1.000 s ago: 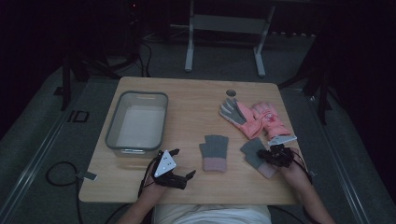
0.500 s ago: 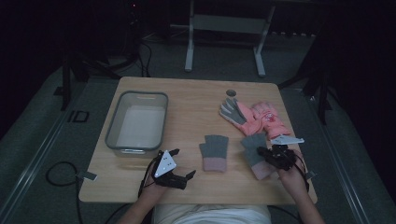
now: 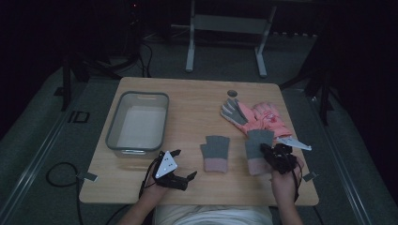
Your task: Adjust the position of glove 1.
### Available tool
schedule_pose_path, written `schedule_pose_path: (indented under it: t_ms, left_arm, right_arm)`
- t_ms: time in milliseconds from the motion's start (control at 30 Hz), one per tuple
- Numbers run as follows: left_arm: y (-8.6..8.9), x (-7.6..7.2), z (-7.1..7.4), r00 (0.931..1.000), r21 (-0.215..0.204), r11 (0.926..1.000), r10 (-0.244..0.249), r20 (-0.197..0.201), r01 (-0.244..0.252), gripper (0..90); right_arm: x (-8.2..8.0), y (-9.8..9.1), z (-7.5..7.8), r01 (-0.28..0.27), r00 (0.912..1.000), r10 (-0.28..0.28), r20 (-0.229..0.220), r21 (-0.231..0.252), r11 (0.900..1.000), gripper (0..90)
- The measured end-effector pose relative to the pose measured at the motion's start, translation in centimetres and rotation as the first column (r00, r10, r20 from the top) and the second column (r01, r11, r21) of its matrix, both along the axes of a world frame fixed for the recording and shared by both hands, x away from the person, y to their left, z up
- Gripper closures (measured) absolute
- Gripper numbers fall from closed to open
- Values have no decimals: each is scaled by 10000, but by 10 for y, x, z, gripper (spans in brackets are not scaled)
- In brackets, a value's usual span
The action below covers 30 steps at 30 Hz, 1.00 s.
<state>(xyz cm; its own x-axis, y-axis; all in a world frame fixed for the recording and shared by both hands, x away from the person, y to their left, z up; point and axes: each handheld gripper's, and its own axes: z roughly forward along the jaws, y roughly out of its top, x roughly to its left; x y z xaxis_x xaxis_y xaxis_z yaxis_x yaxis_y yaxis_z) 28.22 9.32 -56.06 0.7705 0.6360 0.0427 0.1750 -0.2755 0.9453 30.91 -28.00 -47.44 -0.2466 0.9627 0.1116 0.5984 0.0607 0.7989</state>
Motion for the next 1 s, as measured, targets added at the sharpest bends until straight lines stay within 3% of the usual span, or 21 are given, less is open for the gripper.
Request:
schedule_pose_path:
  t_ms: [67, 300, 467, 667, 833, 1000]
  left_arm:
    - [0, 0, 0, 10000, -18, 10000, 6, -15, -6, 12]
    - [1, 1, 0, 9999, -87, 9999, -67, -84, 66, 12]
    - [0, 1, 0, 9999, -80, 9999, -82, -82, 81, 12]
    - [1, 1, 0, 9995, -118, 9996, -250, -168, 248, 12]
    - [1, 1, 0, 9996, -118, 9997, -220, -147, 219, 12]
    - [0, 1, 0, 9997, -113, 9997, -218, -113, 216, 12]
  right_arm:
    - [2, 3, -11, 154, 9997, -157, -175, -154, 9998, 858]
    - [12, -2, -36, 724, 9956, -716, -606, 111, 9973, 857]
    - [17, -2, -55, 981, 9906, -987, -948, -108, 9951, 855]
    - [25, -7, -73, 1274, 9822, -1295, -1360, -237, 9916, 768]
    - [25, -8, -73, 1259, 9836, -1273, -1274, -193, 9919, 744]
    - [24, -13, -63, 1066, 9887, -1067, -1056, -68, 9943, 730]
